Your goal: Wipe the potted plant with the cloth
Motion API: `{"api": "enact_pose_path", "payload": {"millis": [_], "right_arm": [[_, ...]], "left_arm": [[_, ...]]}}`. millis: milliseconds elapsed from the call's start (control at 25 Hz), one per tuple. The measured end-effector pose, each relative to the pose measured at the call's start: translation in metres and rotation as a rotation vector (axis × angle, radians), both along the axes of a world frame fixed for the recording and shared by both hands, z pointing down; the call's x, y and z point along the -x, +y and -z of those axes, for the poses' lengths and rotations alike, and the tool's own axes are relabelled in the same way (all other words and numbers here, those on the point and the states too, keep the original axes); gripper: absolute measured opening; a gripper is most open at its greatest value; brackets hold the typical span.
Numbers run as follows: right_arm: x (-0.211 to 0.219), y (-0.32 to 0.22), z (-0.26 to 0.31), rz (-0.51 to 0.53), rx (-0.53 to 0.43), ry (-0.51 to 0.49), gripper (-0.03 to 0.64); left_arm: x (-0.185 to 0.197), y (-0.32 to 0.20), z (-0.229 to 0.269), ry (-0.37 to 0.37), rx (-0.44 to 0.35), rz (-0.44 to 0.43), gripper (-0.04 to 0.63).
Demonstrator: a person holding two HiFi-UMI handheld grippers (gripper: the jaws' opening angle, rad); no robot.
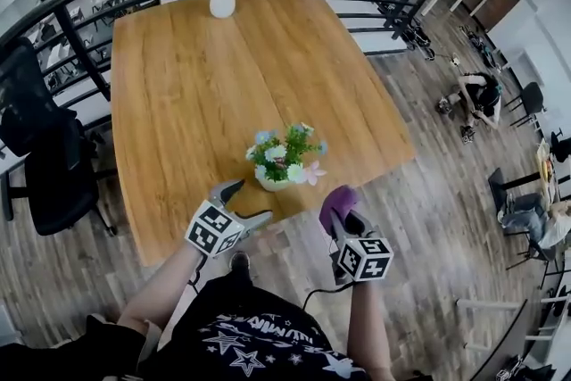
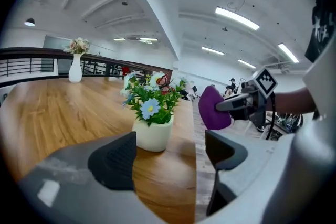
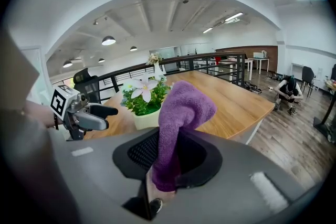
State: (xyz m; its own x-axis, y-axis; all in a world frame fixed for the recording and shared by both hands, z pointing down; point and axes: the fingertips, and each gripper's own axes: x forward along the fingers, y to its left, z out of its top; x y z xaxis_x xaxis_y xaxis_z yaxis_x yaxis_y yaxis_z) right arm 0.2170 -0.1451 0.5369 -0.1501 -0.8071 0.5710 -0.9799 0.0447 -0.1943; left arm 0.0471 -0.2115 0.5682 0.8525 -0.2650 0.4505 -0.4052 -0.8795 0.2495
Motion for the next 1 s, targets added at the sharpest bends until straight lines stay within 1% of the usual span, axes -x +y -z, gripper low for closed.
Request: {"api": "enact_pose_path", "payload": {"millis": [160,280,400,520,600,680,800,880,920,1000], "right_arm": [[0.006,-0.013,-0.006,-0.008,0.009,0.024,0.087],[0.005,-0.017,-0.012,0.006,0.038,0.061,0.087],[0.0,-0.024,-0.017,0.007,0.06,0.07,0.087],[0.001,-0.033,-0.022,0.023,0.07,0.067,0.087],[0.0,-0.042,-0.025,0.046,0.07,0.067,0.087],[-0.005,-0.052,-0.028,0.064,0.069,0.07,0.087],[-0.009,-0.068,-0.034,0.087,0.084,0.075,0.087],[-0.01,-0.079,-0.041,0.121,0.099,0.074,0.087],[-0.011,-0.085,-0.044,0.142,0.104,0.072,0.087],[-0.013,-0.097,-0.051,0.19,0.114,0.073,0.087]], "left_arm": [[-0.005,-0.019,-0.021,-0.065,-0.027,-0.076,0.416],[-0.015,-0.027,-0.034,-0.108,-0.037,-0.129,0.416],[-0.026,-0.035,-0.042,-0.127,-0.053,-0.147,0.416],[-0.029,-0.038,-0.047,-0.151,-0.076,-0.167,0.416],[-0.031,-0.041,-0.049,-0.171,-0.096,-0.162,0.416],[-0.035,-0.045,-0.052,-0.187,-0.11,-0.138,0.414],[-0.038,-0.048,-0.055,-0.196,-0.097,-0.112,0.414],[-0.038,-0.05,-0.056,-0.205,-0.089,-0.088,0.414],[-0.039,-0.052,-0.056,-0.211,-0.092,-0.075,0.406],[-0.042,-0.057,-0.056,-0.224,-0.105,-0.056,0.358]]}}
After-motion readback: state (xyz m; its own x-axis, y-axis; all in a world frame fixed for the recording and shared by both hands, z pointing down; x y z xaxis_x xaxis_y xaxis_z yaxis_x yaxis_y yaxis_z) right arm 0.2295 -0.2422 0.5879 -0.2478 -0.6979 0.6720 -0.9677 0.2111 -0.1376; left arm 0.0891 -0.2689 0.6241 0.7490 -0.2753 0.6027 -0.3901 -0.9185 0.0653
